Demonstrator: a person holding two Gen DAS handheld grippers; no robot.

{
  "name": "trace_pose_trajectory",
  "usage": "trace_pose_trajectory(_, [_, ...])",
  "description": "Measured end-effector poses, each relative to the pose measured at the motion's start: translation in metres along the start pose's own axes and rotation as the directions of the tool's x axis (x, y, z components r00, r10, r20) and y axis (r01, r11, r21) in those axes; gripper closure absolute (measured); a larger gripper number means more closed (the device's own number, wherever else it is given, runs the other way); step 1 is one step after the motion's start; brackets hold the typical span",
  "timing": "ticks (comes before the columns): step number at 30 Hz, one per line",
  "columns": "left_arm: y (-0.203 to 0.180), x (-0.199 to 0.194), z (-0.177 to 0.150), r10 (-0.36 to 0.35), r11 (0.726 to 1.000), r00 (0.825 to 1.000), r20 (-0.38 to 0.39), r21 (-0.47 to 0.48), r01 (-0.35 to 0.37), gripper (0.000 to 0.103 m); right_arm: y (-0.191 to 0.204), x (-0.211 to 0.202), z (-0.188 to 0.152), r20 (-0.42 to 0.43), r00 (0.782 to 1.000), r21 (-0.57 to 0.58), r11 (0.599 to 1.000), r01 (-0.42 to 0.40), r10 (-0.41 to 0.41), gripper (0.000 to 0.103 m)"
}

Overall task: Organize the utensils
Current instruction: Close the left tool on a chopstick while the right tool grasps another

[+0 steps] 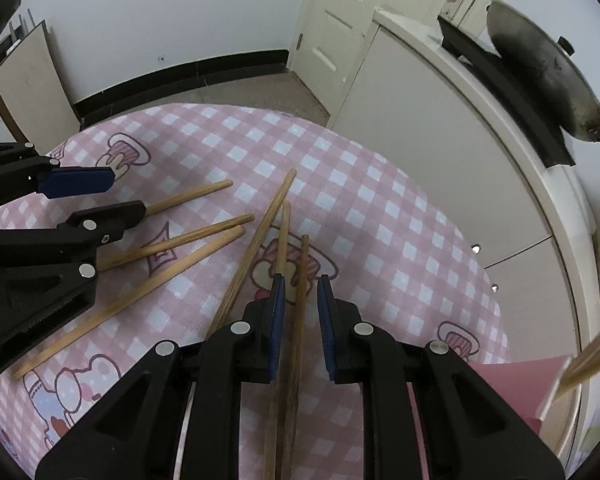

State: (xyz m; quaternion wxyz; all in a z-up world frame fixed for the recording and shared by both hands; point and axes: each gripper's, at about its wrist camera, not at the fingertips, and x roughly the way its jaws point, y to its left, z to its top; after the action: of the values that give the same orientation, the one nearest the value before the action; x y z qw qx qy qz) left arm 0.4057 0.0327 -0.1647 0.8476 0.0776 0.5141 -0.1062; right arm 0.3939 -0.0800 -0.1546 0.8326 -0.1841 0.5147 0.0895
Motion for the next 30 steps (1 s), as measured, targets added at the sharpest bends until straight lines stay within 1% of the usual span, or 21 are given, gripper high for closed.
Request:
trace_pose_trajectory(5, [-0.003,0.002,0.004,0.000,1.000,1.000,-0.001,0.012,0.000,0.071,-0.005,0.006,0.004,-0.015,1.000,0.021,1.000,-0.008,0.008,0.088])
trace_pose_trajectory(8, [-0.005,0.003,0.006,-0.002,1.000,1.000,-0.006,0.019,0.002,0.072,-0.008,0.013,0.006,-0.038,0.999,0.034,0.999,-0.028,0.029,0.088])
trace_pose_trajectory(12, [-0.011,0.009,0.009,0.001,1.000,1.000,-0.014,0.031,0.000,0.073,-0.010,0.016,0.010,-0.040,0.999,0.041,0.999,-0.035,0.037,0.088])
trace_pose_trajectory(14, [-0.012,0.009,0.010,-0.002,0.999,1.000,-0.014,0.032,0.002,0.078,-0.010,0.018,0.011,-0.040,0.998,0.045,0.998,-0.043,0.045,0.089])
trace_pose_trajectory(15, [-0.013,0.009,0.012,-0.005,1.000,1.000,-0.016,0.029,0.006,0.079,-0.010,0.018,0.012,-0.040,0.998,0.046,0.998,-0.048,0.050,0.092])
trace_pose_trajectory(17, [-0.014,0.010,0.013,-0.009,1.000,1.000,-0.014,0.028,0.009,0.085,-0.009,0.019,0.012,-0.039,0.998,0.046,0.997,-0.056,0.057,0.095])
trace_pose_trajectory(19, [-0.016,0.009,0.013,-0.019,0.999,1.000,-0.009,0.032,0.019,0.091,-0.007,0.019,0.013,-0.034,0.998,0.042,0.998,-0.056,0.057,0.099])
trace_pose_trajectory(25, [-0.015,0.004,0.009,-0.005,1.000,1.000,0.013,0.003,0.005,0.094,-0.006,0.013,0.009,0.005,0.998,0.052,0.997,-0.062,0.062,0.099])
trace_pose_trajectory(28, [-0.008,-0.007,0.007,-0.026,0.999,0.999,0.034,-0.023,0.027,0.096,-0.005,-0.001,0.006,0.044,0.996,0.057,0.996,-0.074,0.071,0.099])
trace_pose_trajectory(30, [-0.003,-0.016,0.008,-0.024,0.999,0.998,0.053,-0.040,0.026,0.097,-0.004,-0.012,0.004,0.070,0.995,0.060,0.995,-0.082,0.078,0.099])
